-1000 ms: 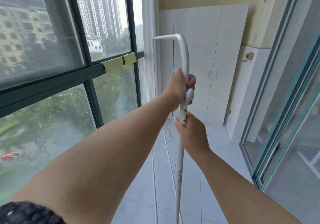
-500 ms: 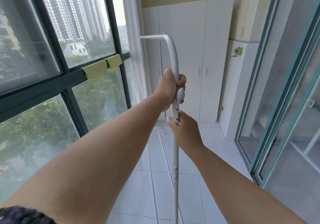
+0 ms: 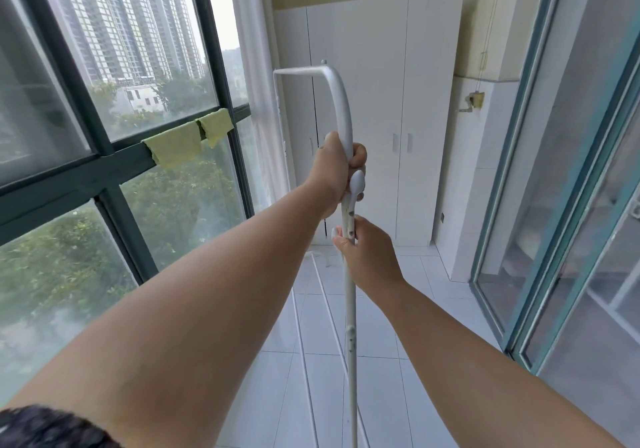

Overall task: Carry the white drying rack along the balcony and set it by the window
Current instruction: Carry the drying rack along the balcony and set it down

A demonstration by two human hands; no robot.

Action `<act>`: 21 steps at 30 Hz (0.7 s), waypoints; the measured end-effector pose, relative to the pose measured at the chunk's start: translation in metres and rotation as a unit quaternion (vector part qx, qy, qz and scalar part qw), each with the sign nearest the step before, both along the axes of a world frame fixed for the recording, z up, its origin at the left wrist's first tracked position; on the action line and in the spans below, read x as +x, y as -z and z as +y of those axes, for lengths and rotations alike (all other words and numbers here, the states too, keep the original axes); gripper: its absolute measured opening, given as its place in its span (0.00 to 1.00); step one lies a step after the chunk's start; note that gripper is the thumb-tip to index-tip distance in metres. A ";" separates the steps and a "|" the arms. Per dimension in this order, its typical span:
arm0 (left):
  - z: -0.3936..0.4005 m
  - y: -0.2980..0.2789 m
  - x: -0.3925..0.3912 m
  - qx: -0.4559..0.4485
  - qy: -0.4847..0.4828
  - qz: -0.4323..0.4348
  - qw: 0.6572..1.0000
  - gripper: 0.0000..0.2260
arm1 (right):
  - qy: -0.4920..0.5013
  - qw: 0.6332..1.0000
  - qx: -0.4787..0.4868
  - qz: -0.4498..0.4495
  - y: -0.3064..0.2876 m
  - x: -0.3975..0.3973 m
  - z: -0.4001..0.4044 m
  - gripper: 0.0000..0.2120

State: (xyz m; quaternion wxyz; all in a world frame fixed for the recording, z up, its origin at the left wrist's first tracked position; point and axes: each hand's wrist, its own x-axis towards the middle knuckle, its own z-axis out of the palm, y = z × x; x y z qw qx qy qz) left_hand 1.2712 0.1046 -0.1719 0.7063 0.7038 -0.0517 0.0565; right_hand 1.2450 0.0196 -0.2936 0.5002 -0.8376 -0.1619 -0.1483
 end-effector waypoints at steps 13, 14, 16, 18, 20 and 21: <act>-0.048 0.004 0.061 -0.023 -0.122 0.032 0.992 0.18 | -0.056 0.998 -0.032 0.018 -0.001 0.075 -0.053 0.07; -0.056 0.003 0.064 -0.024 -0.129 0.035 0.991 0.18 | -0.068 0.997 -0.033 0.022 -0.001 0.081 -0.061 0.07; -0.065 0.001 0.067 -0.022 -0.135 0.038 0.990 0.18 | -0.088 0.995 -0.031 0.025 -0.003 0.087 -0.071 0.06; -0.074 -0.001 0.067 -0.033 -0.151 0.039 0.987 0.18 | -0.112 0.993 -0.033 0.019 -0.005 0.090 -0.083 0.07; -0.081 -0.001 0.063 -0.056 -0.166 0.042 0.984 0.19 | -0.132 0.990 -0.049 0.011 -0.007 0.090 -0.091 0.08; -0.083 0.000 0.060 -0.067 -0.174 0.046 0.982 0.19 | -0.138 0.988 -0.062 0.006 -0.008 0.089 -0.094 0.08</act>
